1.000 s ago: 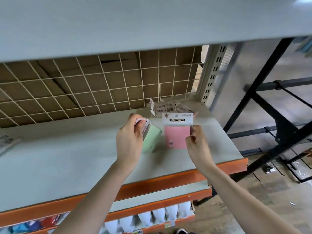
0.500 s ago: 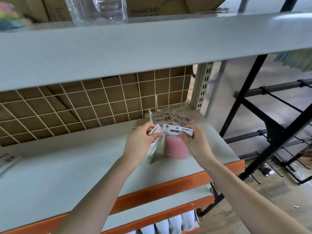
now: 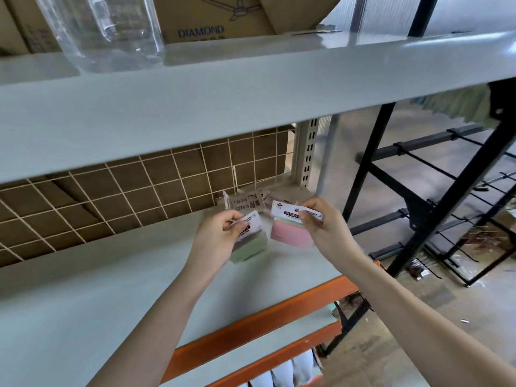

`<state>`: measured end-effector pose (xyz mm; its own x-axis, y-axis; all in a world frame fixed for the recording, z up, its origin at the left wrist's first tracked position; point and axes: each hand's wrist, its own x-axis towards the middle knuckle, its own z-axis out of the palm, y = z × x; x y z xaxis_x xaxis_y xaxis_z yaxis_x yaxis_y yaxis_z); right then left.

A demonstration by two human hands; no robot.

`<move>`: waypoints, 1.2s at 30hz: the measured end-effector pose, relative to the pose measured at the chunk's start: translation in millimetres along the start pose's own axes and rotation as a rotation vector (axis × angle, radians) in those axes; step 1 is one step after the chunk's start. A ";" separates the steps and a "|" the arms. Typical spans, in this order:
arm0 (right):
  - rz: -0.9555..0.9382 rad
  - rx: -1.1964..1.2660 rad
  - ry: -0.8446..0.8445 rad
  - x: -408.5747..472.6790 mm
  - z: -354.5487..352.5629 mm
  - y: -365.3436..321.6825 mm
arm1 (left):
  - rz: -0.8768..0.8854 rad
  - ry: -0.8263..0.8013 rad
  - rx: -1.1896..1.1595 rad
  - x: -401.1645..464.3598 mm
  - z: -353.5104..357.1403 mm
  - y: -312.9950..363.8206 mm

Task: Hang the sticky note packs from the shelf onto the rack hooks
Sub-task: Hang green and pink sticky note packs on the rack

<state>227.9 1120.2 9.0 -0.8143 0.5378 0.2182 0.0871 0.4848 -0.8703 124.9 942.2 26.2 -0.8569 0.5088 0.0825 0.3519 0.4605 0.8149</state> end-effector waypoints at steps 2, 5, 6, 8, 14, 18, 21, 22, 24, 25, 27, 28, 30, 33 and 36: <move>-0.020 0.065 0.058 -0.6 -13.5 -3.5 | 0.057 0.032 0.018 -1.1 3.8 14.2; -0.065 0.164 0.118 -4.2 -38.2 -9.6 | 0.156 0.110 0.028 -6.0 14.3 38.5; -0.080 0.169 0.128 -6.0 -47.9 -10.6 | 0.189 0.131 0.041 -8.1 19.2 47.6; -0.115 0.149 0.128 -9.2 -68.6 -11.0 | 0.232 0.152 0.071 -11.8 30.8 66.6; -0.234 0.080 0.149 -28.3 -139.4 -6.1 | 0.361 0.187 0.167 -29.5 82.8 128.5; -0.271 0.092 0.128 -41.3 -192.7 6.1 | 0.453 0.197 0.139 -45.6 128.2 173.6; -0.291 0.083 0.130 -44.9 -238.8 20.1 | 0.509 0.192 0.110 -56.4 167.7 205.8; -0.295 0.075 0.138 -46.0 -254.7 25.9 | 0.521 0.189 0.095 -59.6 180.9 216.3; -0.293 0.072 0.161 -47.2 -286.0 39.0 | 0.535 0.183 0.063 -63.7 205.8 235.5; -0.285 0.077 0.171 -47.6 -300.9 45.8 | 0.539 0.181 0.053 -65.0 217.2 244.2; -0.252 0.074 0.188 -48.6 -332.3 59.8 | 0.554 0.180 0.048 -66.4 240.4 261.6; -0.238 0.066 0.191 -48.4 -344.3 65.4 | 0.563 0.181 0.048 -66.3 248.9 267.5; -0.220 0.046 0.185 -49.1 -371.2 75.7 | 0.564 0.173 0.045 -64.8 268.0 282.7; -0.215 0.030 0.201 -50.8 -405.6 87.4 | 0.559 0.160 0.047 -61.1 292.9 304.6; -0.222 0.041 0.239 -49.1 -434.2 97.4 | 0.582 0.162 0.074 -56.9 313.8 326.0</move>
<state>525.5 1440.4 105.3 -0.6530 0.5706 0.4980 -0.1049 0.5831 -0.8056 406.6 1291.6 107.2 -0.5601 0.5780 0.5934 0.8001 0.1920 0.5682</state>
